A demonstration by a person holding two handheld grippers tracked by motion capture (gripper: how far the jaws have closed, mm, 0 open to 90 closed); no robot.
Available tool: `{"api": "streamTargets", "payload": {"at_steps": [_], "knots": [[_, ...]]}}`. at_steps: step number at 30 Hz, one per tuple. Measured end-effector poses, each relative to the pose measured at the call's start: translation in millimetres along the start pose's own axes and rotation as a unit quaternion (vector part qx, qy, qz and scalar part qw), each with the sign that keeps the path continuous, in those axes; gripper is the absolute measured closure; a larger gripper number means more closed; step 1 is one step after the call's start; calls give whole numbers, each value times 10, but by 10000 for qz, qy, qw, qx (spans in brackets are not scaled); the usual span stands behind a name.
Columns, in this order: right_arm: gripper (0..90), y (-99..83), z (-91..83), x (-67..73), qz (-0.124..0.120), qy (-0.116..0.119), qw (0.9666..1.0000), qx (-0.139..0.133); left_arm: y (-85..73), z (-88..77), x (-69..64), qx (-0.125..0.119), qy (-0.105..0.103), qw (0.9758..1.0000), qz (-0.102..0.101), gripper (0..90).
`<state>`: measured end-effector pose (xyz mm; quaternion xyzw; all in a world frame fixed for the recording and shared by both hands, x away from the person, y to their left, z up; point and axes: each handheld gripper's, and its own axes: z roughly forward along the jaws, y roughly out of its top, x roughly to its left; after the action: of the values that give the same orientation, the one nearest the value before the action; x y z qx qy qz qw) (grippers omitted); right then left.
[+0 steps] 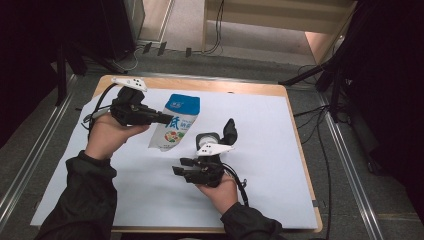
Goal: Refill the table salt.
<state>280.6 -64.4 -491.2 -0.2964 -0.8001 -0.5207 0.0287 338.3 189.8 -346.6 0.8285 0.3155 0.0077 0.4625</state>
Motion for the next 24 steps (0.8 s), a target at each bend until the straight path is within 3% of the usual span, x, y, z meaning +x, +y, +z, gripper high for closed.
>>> {"api": "streamTargets", "payload": {"at_steps": [5,16,24], "knots": [[573,24,-117,-1,-90,-46,9999,26,-52,-35,115,-77,121,9998,-102,900],[567,10,-445,-40,-270,-144,9994,167,-155,-30,409,-119,596,9976,-330,900],[563,-84,-736,-149,-102,-372,9991,178,-194,53,674,-199,792,9954,-504,900]]}}
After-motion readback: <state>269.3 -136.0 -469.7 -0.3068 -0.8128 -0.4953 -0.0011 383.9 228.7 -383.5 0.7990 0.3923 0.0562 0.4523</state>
